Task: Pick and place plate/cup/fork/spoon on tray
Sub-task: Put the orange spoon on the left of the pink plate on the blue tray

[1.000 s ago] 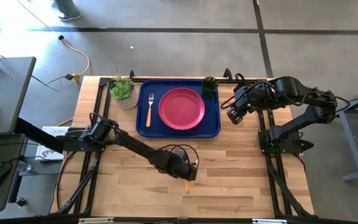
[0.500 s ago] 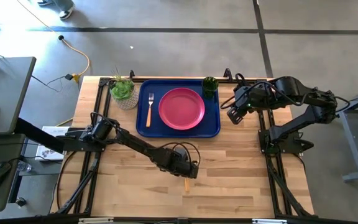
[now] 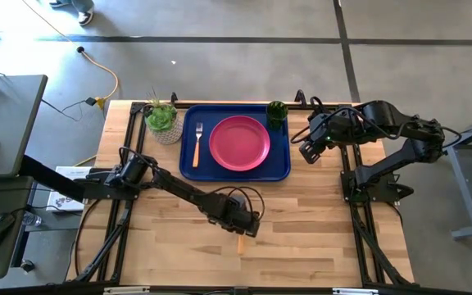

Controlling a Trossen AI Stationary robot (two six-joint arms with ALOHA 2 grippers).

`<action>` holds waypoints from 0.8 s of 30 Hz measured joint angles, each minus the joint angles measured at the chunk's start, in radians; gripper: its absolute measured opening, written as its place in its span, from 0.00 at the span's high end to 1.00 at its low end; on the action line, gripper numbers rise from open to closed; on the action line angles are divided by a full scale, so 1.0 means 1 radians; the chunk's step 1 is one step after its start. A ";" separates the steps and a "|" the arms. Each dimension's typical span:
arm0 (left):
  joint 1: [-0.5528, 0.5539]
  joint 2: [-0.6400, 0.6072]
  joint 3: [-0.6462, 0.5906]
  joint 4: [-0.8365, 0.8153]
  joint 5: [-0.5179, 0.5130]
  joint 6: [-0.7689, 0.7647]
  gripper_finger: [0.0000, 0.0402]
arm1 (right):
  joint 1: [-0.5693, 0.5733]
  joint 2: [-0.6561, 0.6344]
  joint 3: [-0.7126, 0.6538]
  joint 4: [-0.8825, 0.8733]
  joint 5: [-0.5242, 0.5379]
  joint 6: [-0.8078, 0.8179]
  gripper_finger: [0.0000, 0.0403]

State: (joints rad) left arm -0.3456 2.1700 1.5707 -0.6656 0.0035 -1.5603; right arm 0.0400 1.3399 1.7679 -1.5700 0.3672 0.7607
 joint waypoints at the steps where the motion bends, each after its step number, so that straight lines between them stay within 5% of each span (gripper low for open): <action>1: 0.000 0.000 0.000 -0.002 0.006 0.000 0.82 | 0.000 0.000 0.000 0.000 0.000 0.000 0.66; 24: 0.004 0.007 0.072 -0.129 -0.017 -0.035 0.82 | 0.000 0.000 0.000 0.000 0.000 -0.001 0.66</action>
State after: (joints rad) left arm -0.3416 2.1773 1.6428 -0.7947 -0.0132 -1.5949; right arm 0.0401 1.3399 1.7679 -1.5704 0.3672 0.7593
